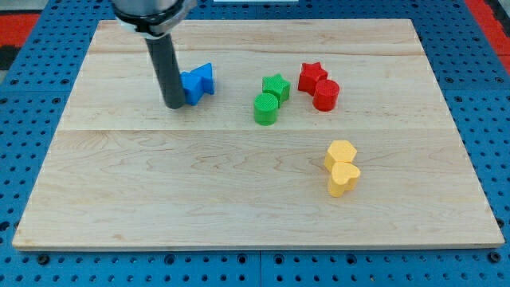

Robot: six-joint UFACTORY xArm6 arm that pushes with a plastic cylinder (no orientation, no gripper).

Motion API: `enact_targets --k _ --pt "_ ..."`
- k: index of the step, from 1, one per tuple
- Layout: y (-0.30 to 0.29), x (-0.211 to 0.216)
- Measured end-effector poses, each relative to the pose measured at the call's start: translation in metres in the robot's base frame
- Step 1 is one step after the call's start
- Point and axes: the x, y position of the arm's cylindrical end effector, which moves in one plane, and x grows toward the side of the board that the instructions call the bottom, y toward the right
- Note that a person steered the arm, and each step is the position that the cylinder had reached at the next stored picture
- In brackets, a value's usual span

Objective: Slide green star slightly down along with green circle

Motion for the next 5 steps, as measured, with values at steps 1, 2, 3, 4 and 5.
enact_targets --k 1,2,3,4,5 --pt "0.02 0.018" --pt "0.034 0.04" --pt "0.062 0.024" --pt "0.071 0.002" --pt "0.084 -0.029"
